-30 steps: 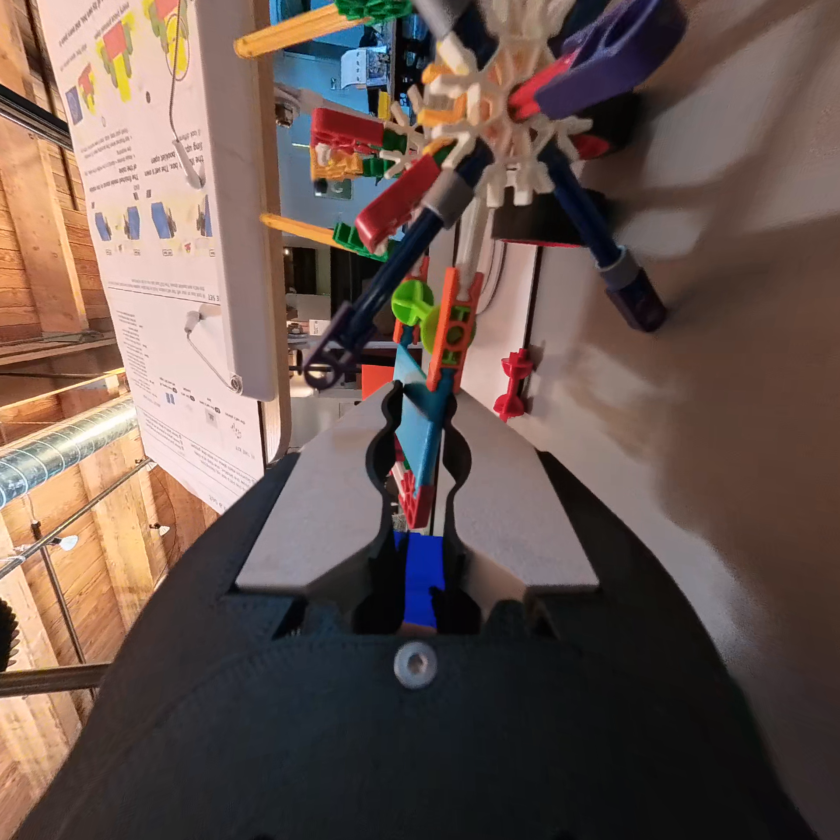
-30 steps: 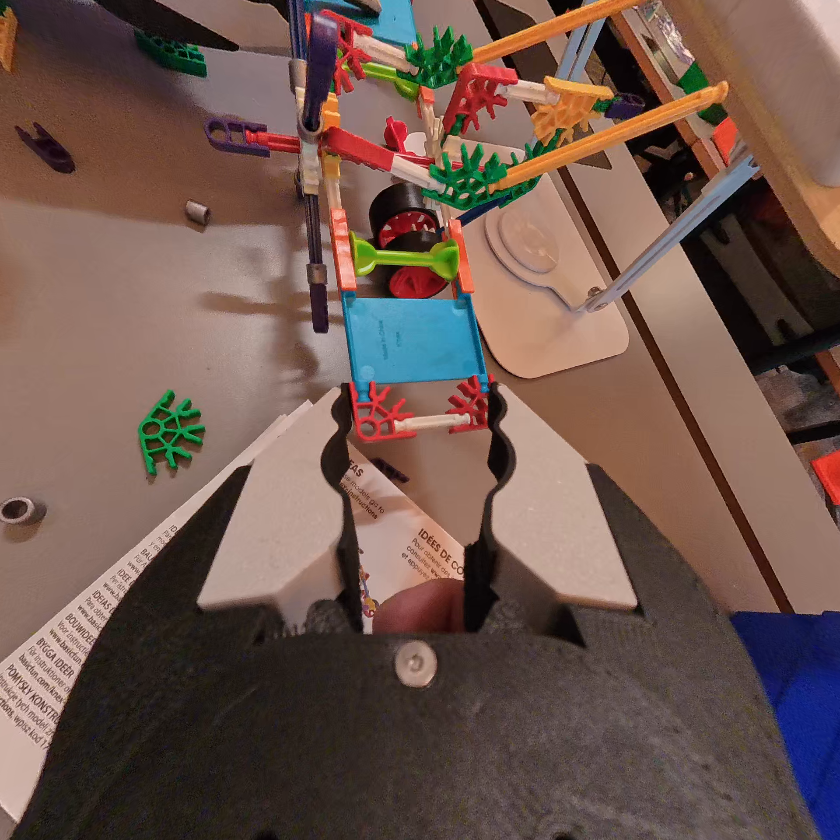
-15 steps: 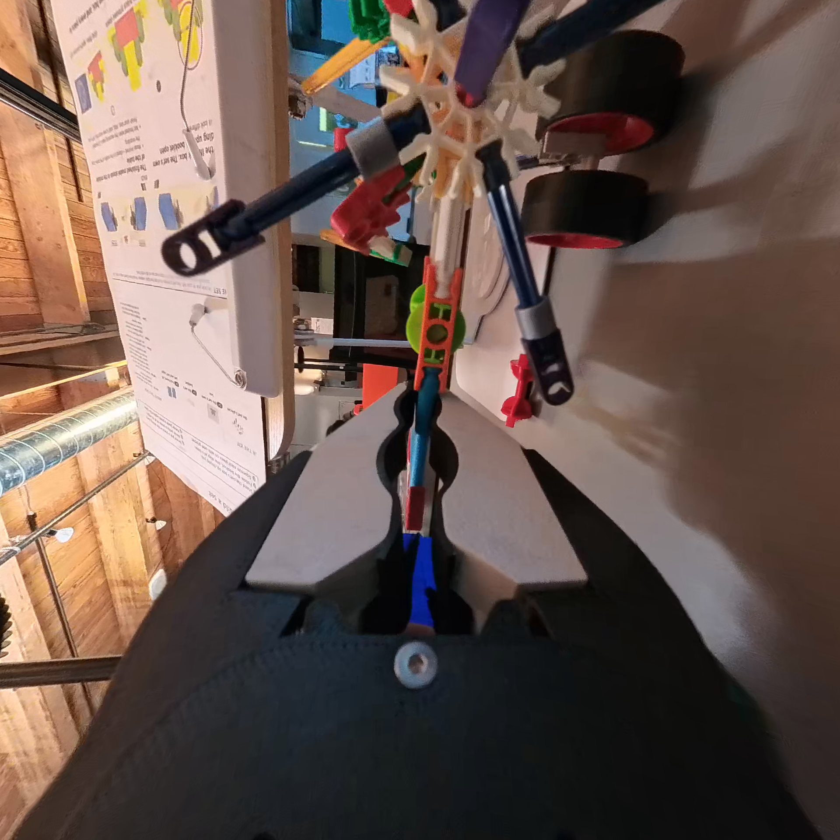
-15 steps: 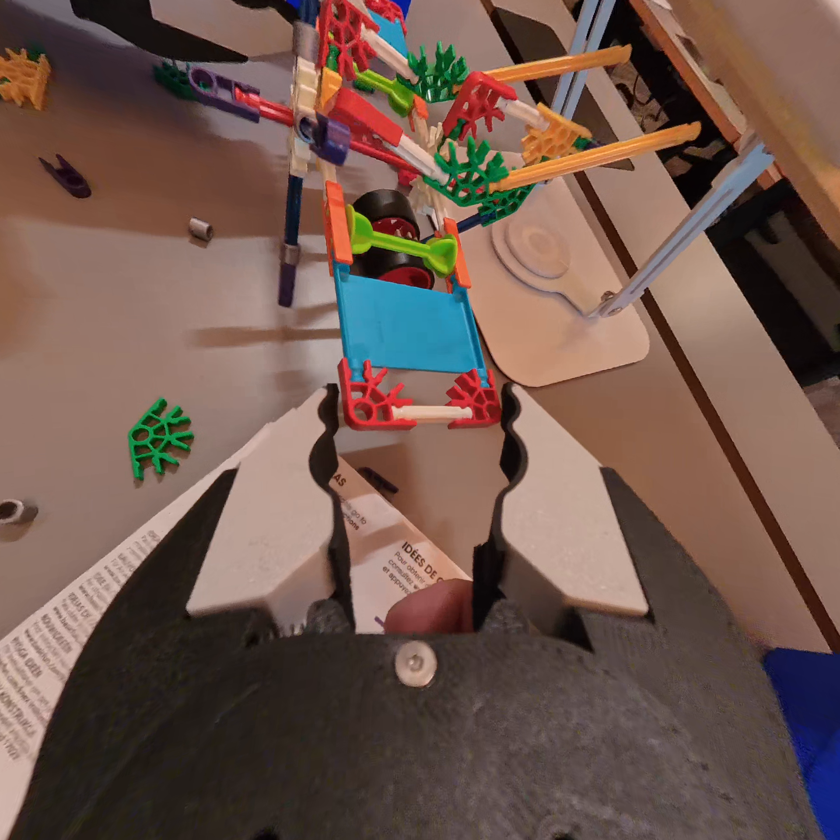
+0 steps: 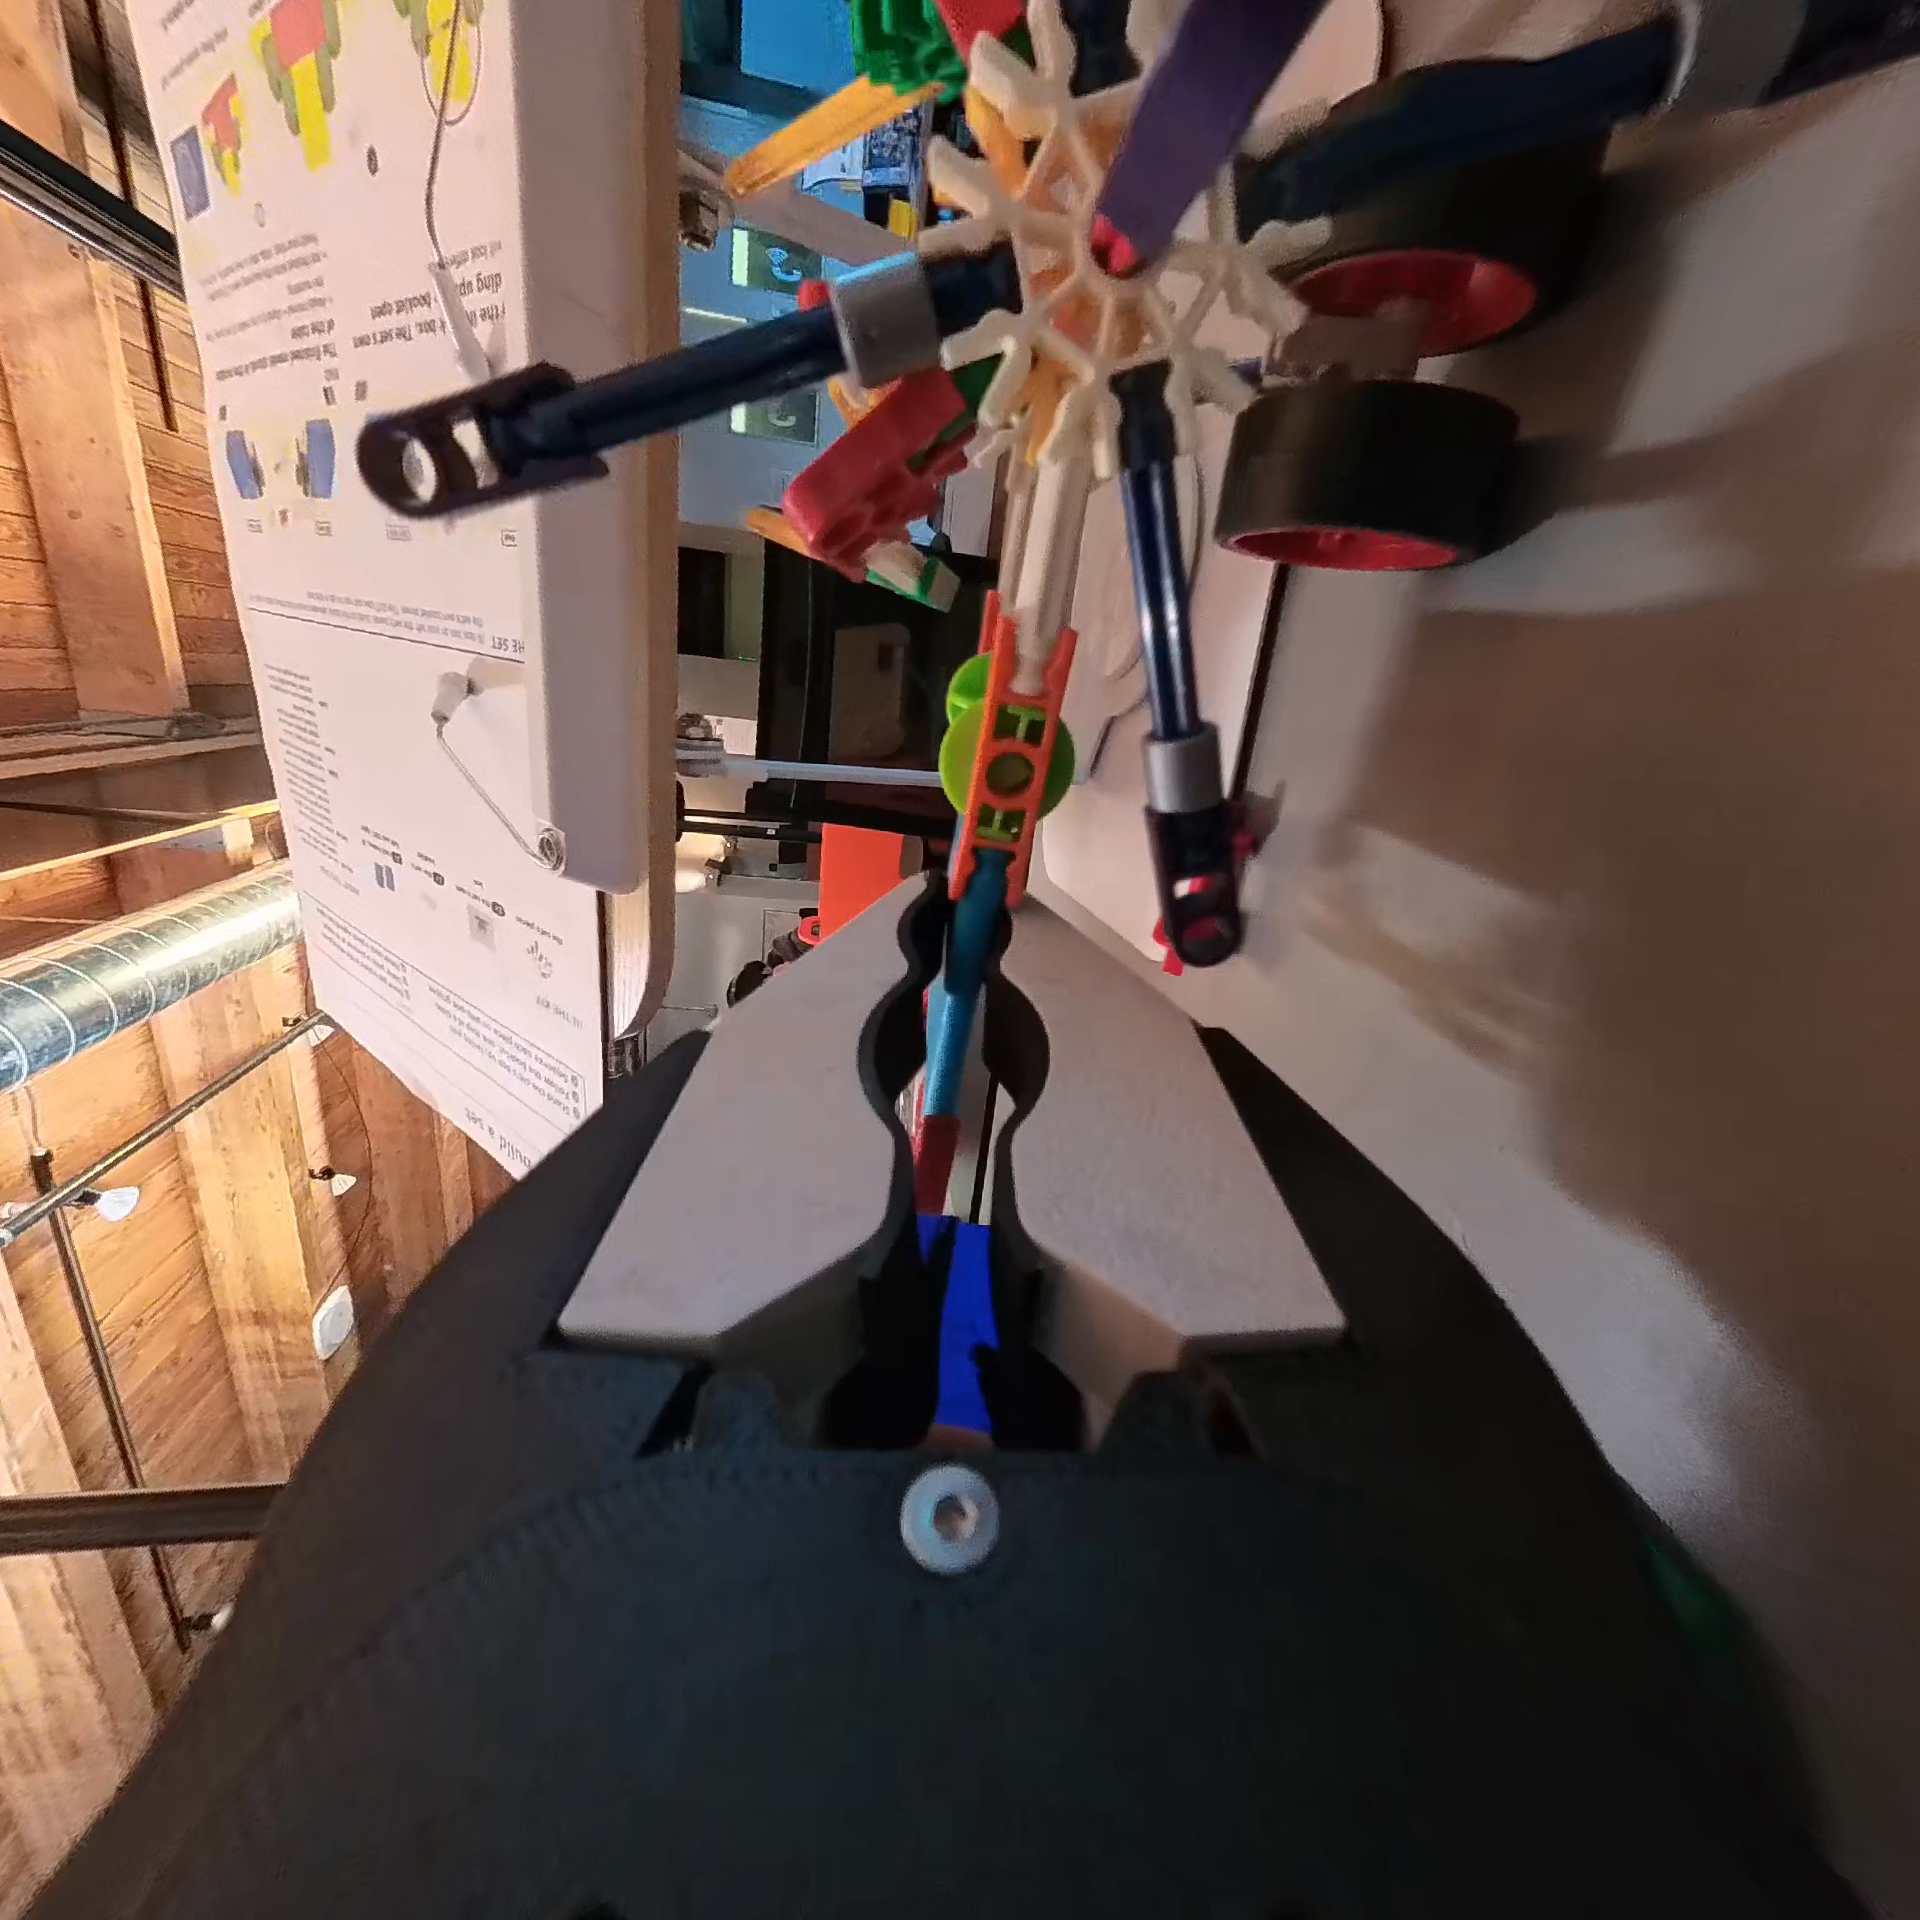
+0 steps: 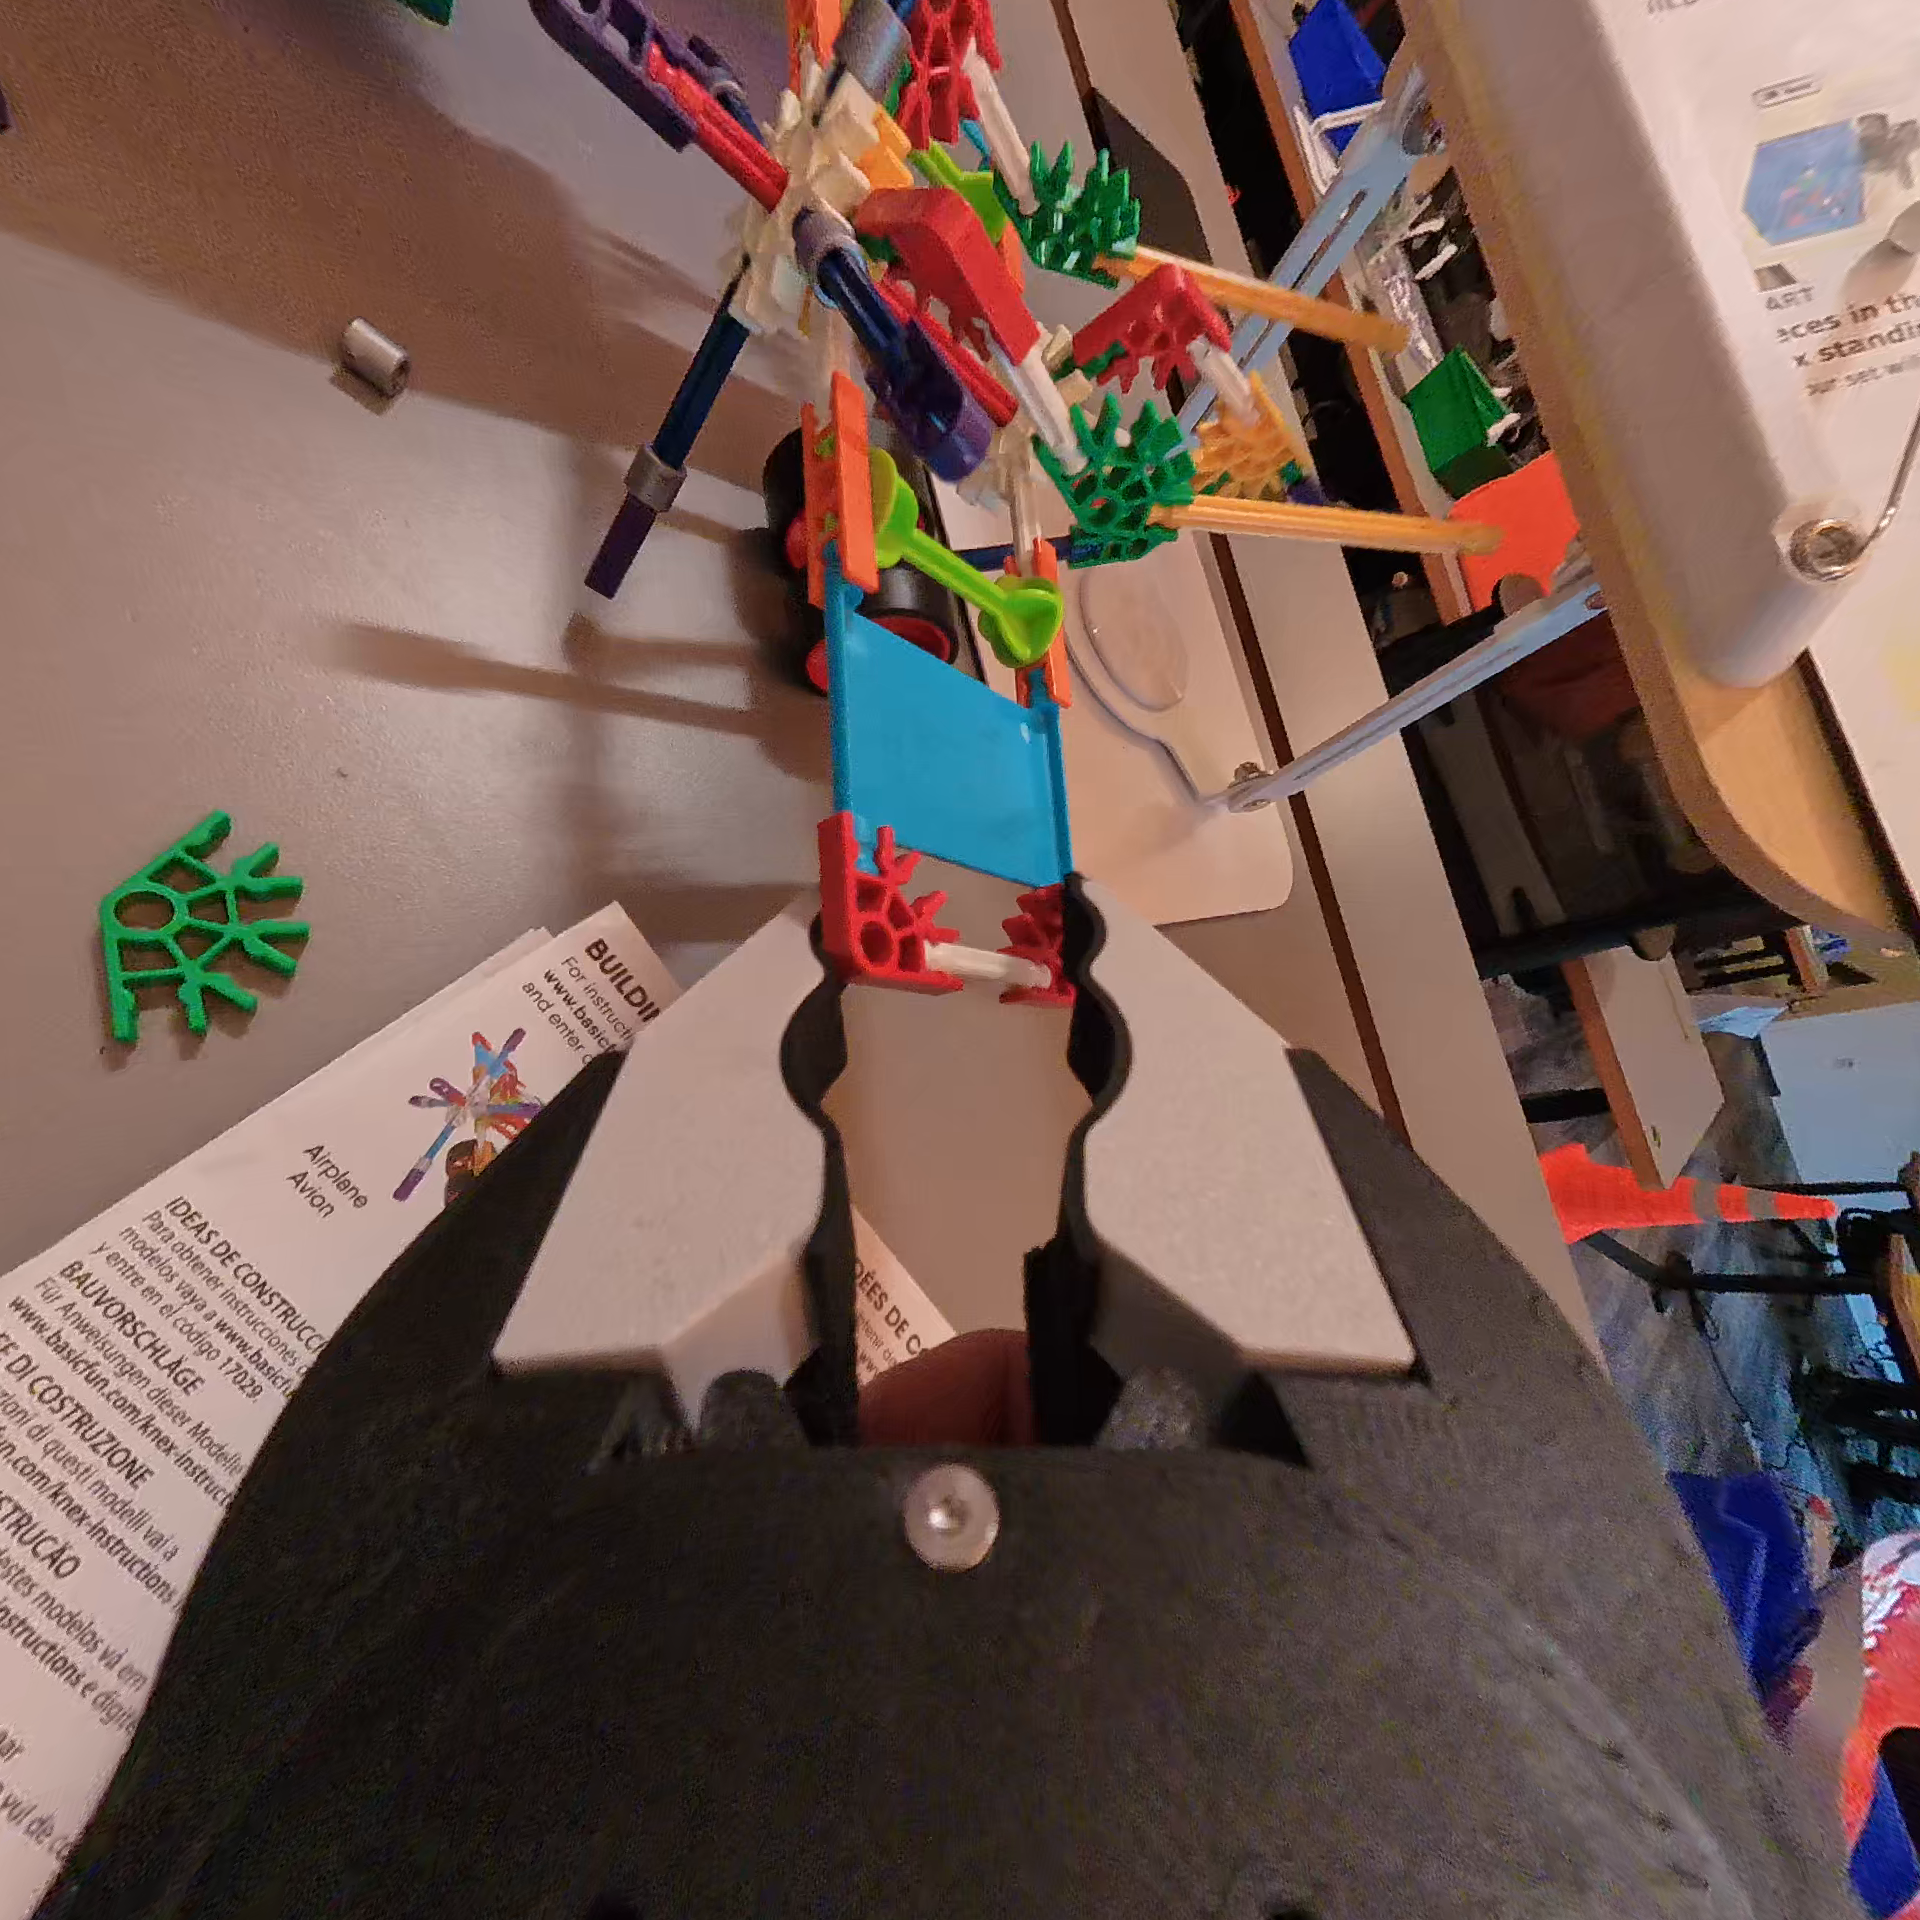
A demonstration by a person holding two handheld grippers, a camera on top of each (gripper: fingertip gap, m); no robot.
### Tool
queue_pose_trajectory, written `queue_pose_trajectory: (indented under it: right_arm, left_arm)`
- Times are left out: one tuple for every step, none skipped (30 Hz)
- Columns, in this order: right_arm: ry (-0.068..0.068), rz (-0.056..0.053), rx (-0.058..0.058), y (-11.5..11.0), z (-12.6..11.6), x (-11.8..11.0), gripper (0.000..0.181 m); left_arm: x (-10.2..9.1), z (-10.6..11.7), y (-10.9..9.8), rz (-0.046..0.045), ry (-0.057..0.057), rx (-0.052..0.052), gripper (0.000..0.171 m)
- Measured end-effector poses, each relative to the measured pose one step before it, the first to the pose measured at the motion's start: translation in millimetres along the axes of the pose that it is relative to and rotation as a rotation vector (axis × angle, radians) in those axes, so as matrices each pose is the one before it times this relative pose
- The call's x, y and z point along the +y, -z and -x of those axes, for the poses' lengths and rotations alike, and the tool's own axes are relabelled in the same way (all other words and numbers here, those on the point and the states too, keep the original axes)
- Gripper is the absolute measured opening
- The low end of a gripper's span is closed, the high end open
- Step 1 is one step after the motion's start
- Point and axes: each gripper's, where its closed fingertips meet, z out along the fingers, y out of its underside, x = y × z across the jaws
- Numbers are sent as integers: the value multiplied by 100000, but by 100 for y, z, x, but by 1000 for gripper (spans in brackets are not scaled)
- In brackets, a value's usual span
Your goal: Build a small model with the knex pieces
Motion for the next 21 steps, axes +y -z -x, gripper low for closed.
queue_pose_trajectory:
  right_arm:
    - [548, -1006, 1051, 80, -100, -145, 36]
    - [1028, -454, 1711, 103, -191, -104, 31]
    - [918, -356, 1531, 93, -188, -110, 29]
    - [525, -481, 1173, 72, -110, -107, 27]
    - [555, -585, 967, 60, -57, -91, 26]
    - [835, -211, 916, 13, -33, -18, 24]
    - [1122, 52, 778, 4, -10, 20, 15]
    - [1144, 8, 1177, -1, -80, 7, 13]
    - [982, -162, 634, 0, 4, -39, 12]
    - [526, -41, 394, -16, 16, -27, 12]
    - [802, -273, 1063, -10, -73, -58, 11]
    - [1429, 190, 825, 17, -39, -5, 10]
    - [1450, 379, 551, 27, -5, -16, 10]
    - [631, 57, 551, 43, -16, -91, 9]
    - [-170, 276, -134, 6, 67, -58, 8]
    - [274, 316, -175, 0, 101, -30, 8]
    - [1145, 92, 589, 10, 34, -36, 6]
    - [932, 242, 498, 7, 23, -29, 4]
    - [-19, 110, -394, 5, 124, -47, 3]
    - [-471, -295, -389, 18, 102, -111, 3]
    - [116, -492, -58, 46, 91, -181, 4]
  left_arm:
    - [4, -38, -7, -1, 244, 235, 0]
    - [-22, -83, -6, -146, 70, 333, 0]
    - [-34, -71, -5, -150, -77, 238, 0]
    - [4, -85, -16, 200, -260, 307, 0]
    - [15, -60, -18, 128, -193, 110, 0]
    - [-17, 4, 0, -163, -24, -167, 0]
    - [-50, 65, 35, -320, 343, -263, 0]
    - [-38, -24, 11, -149, 319, 266, 0]
    - [35, -60, -13, 257, -125, 305, 0]
    - [32, -27, -6, 267, -249, 48, 1]
    - [43, -47, -12, 121, 95, 263, 1]
    - [19, -59, -5, -37, 382, 407, 1]
    - [7, -109, -5, -45, 199, 698, 4]
    - [43, -141, 4, 370, -13, 886, 8]
    - [98, -124, 24, 736, -279, 988, 13]
    - [120, -98, 90, 784, 325, 1244, 19]
    - [-25, -200, 284, 336, 2345, 2788, 25]
    - [-135, -336, 478, 229, 5355, 5187, 36]
    - [-34, -438, 503, 1266, 6539, 5889, 45]
    - [-24, -260, 535, 998, 4162, 3273, 52]
    - [-183, -356, 597, -406, 1399, 2533, 54]
